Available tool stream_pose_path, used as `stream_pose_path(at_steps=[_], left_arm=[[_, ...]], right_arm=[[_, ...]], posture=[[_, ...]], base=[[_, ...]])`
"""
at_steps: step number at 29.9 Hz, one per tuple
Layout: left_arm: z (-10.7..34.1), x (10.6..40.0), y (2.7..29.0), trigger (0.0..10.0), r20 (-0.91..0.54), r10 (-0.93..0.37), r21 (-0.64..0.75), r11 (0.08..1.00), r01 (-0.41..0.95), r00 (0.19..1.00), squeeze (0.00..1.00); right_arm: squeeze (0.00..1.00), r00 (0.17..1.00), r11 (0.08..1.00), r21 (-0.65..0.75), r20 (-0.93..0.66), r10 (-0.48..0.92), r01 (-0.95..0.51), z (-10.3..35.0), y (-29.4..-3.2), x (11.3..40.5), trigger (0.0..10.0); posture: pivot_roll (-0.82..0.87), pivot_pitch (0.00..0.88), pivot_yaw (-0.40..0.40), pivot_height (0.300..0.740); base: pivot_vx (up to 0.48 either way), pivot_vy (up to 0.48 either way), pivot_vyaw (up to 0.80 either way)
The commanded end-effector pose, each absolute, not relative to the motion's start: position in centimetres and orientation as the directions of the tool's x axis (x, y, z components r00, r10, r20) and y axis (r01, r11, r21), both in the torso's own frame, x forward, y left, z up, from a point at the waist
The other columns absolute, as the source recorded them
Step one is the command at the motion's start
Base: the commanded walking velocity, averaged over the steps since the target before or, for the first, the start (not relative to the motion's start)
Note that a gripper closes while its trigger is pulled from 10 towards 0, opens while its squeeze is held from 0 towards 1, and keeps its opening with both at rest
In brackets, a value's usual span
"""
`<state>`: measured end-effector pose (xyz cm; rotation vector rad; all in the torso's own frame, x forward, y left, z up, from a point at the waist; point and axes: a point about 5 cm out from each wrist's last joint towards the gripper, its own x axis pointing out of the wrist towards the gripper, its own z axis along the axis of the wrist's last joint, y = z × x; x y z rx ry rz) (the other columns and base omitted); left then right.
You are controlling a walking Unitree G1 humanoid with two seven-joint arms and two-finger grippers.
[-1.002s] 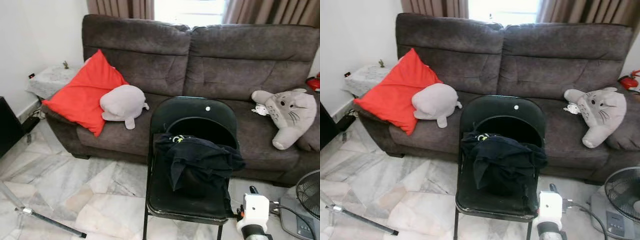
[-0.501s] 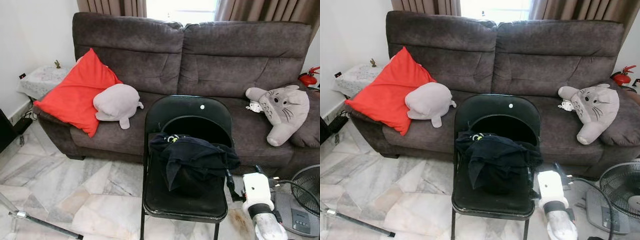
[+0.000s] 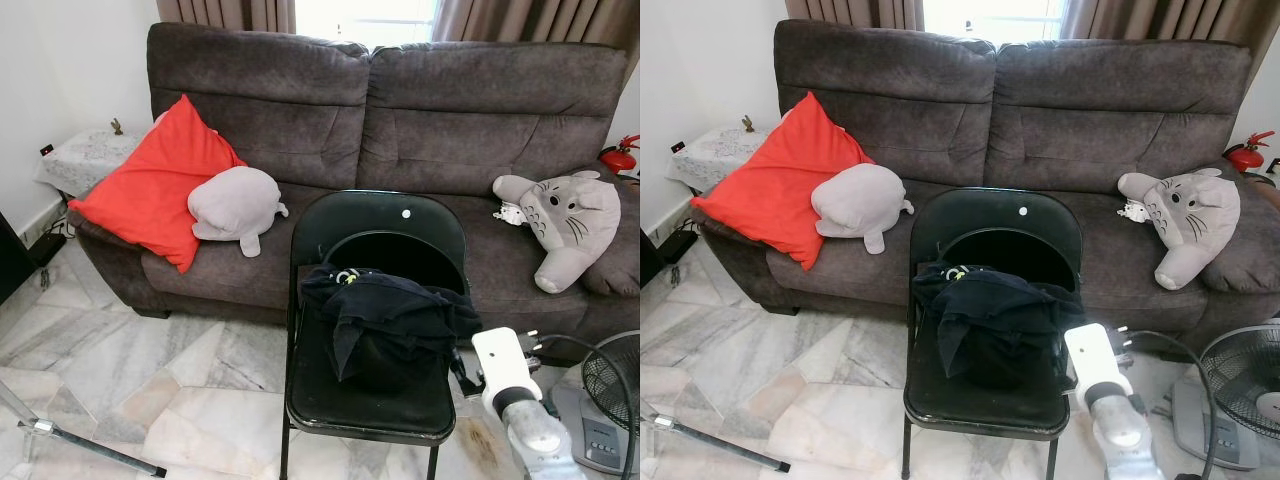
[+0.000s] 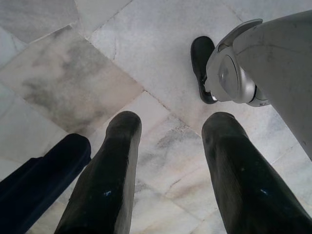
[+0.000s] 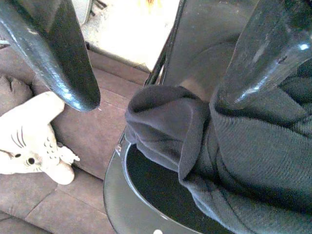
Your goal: Hang hanger
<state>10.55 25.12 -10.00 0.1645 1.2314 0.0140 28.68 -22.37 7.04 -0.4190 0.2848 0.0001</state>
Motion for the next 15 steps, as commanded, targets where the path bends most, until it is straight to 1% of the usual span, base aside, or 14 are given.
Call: stream_pose_path(at_steps=[1, 4, 8, 12, 14, 15], left_arm=[[-9.9, 10.5, 25.3, 10.0, -0.937, 0.101, 0.132, 0.989, 0.070, 0.334, 0.00], [-9.9, 10.6, 25.3, 10.0, -0.937, 0.101, 0.131, 0.989, 0.066, 0.335, 0.00], [-9.9, 10.7, 25.2, 10.0, -0.936, 0.103, 0.129, 0.990, 0.057, 0.336, 0.00], [-9.9, 10.7, 25.2, 10.0, -0.935, 0.103, 0.127, 0.991, 0.049, 0.338, 0.00], [-9.9, 10.8, 25.2, 10.0, -0.934, 0.106, 0.128, 0.991, 0.043, 0.340, 0.00], [-9.9, 10.8, 25.2, 10.0, -0.934, 0.106, 0.128, 0.991, 0.043, 0.340, 0.00]], right_arm=[[0.00, 0.967, 0.907, -0.415, -0.252, -0.043, -0.068, 7.9, -22.2, 29.2, 10.0], [0.00, 0.967, 0.905, -0.419, -0.253, -0.040, -0.073, 8.3, -22.3, 29.5, 10.0], [0.00, 0.962, 0.889, -0.442, -0.273, -0.008, -0.119, 8.6, -22.1, 29.9, 10.0], [0.00, 0.959, 0.855, -0.492, -0.283, 0.022, -0.165, 8.8, -21.7, 30.4, 10.0], [0.00, 0.962, 0.800, -0.568, -0.271, 0.037, -0.191, 9.2, -21.3, 30.9, 10.0], [0.00, 0.962, 0.800, -0.568, -0.271, 0.037, -0.191, 9.2, -21.3, 30.9, 10.0]], posture=[[0.04, 0.000, 0.000, 0.740], [0.04, 0.000, -0.002, 0.740], [0.05, 0.000, -0.006, 0.740], [0.05, 0.000, -0.008, 0.740], [0.06, 0.000, -0.010, 0.740], [0.06, 0.000, -0.010, 0.740]], base=[[0.000, 0.000, 0.00], [0.000, 0.000, 0.00], [0.000, 0.000, 0.00], [0.000, 0.000, 0.00], [0.000, 0.000, 0.00], [0.000, 0.000, 0.00]])
